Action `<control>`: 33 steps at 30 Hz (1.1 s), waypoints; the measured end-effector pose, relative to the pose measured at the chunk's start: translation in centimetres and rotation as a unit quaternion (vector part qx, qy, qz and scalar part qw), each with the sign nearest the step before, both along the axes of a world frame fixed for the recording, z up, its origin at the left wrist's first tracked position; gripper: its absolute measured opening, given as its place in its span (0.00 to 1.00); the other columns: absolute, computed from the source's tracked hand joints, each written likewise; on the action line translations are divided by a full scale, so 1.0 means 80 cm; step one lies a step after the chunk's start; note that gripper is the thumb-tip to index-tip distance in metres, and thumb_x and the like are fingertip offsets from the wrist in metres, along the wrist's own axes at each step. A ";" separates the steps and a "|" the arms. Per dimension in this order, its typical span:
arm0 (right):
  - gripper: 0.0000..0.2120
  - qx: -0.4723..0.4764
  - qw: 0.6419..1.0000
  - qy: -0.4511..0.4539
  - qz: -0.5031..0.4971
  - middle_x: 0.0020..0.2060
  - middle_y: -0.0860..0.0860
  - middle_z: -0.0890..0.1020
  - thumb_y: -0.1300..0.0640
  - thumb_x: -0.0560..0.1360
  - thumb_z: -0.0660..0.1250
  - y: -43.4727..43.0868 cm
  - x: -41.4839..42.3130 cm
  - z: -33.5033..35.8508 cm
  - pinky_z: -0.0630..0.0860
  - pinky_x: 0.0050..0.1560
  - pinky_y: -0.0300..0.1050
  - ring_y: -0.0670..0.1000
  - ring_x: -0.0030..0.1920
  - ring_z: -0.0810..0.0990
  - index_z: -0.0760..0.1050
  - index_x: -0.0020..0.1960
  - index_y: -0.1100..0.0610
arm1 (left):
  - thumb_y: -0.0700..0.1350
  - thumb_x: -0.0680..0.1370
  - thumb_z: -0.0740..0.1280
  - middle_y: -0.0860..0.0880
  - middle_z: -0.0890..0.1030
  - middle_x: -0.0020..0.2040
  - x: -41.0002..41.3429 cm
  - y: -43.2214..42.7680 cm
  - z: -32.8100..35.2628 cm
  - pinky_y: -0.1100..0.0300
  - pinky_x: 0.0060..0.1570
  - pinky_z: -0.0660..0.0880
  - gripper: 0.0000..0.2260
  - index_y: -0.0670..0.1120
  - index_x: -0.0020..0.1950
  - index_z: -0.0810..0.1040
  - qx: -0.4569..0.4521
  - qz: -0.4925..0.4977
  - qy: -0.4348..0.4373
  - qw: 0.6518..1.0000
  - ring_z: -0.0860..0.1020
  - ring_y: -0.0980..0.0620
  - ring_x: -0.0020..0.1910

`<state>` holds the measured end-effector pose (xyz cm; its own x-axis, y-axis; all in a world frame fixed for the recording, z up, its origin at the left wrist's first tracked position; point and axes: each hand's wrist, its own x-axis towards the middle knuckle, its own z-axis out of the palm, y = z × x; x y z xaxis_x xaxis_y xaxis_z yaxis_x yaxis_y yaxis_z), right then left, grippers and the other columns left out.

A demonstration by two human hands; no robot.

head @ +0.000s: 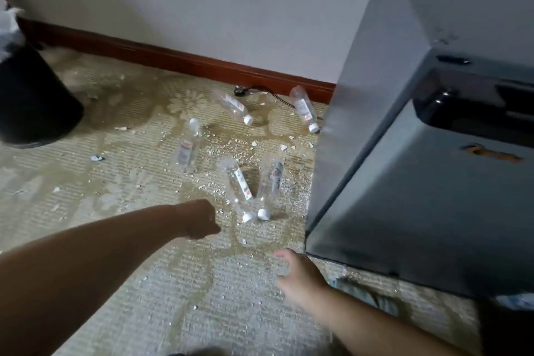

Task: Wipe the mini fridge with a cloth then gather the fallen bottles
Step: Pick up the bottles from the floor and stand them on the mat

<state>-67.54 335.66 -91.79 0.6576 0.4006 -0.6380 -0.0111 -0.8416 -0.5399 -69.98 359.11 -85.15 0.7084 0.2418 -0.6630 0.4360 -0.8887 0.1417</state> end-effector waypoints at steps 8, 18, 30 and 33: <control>0.36 -0.003 1.000 0.018 0.012 0.75 0.51 0.54 0.66 0.72 0.60 0.115 0.082 -0.049 0.74 0.33 0.39 0.57 0.67 0.68 0.58 0.73 0.40 | 0.49 0.77 0.65 0.46 0.74 0.64 0.043 0.037 -0.087 0.64 0.45 0.75 0.19 0.50 0.67 0.71 -0.101 0.098 -0.089 0.986 0.77 0.53 0.44; 0.25 -0.037 0.999 -0.030 0.000 0.70 0.57 0.65 0.56 0.75 0.63 0.143 0.104 -0.096 0.75 0.36 0.39 0.52 0.52 0.76 0.65 0.71 0.46 | 0.48 0.77 0.63 0.50 0.66 0.71 0.059 0.033 -0.129 0.54 0.67 0.68 0.19 0.53 0.69 0.68 -0.054 0.004 -0.098 0.994 0.67 0.51 0.67; 0.14 0.293 0.937 -0.130 -0.136 0.40 0.44 0.80 0.55 0.69 0.71 0.066 0.056 0.051 0.73 0.38 0.32 0.41 0.37 0.77 0.75 0.51 0.42 | 0.60 0.74 0.64 0.50 0.44 0.77 0.060 -0.029 -0.063 0.55 0.73 0.50 0.48 0.52 0.72 0.26 0.012 -0.102 -0.247 0.964 0.50 0.47 0.76; 0.12 0.350 0.909 -0.014 -0.228 0.32 0.48 0.80 0.64 0.71 0.72 0.037 0.044 0.090 0.70 0.27 0.33 0.44 0.29 0.76 0.76 0.48 0.50 | 0.62 0.67 0.70 0.48 0.67 0.70 0.034 -0.071 -0.041 0.56 0.66 0.66 0.47 0.49 0.75 0.46 -0.022 -0.137 -0.363 0.922 0.69 0.46 0.68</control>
<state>-64.02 338.64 -84.62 0.8687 0.3836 -0.3135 -0.2513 -0.2040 -0.9462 -67.29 353.44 -88.40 0.9996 -0.0281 0.0039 -0.0277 -0.9376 0.3465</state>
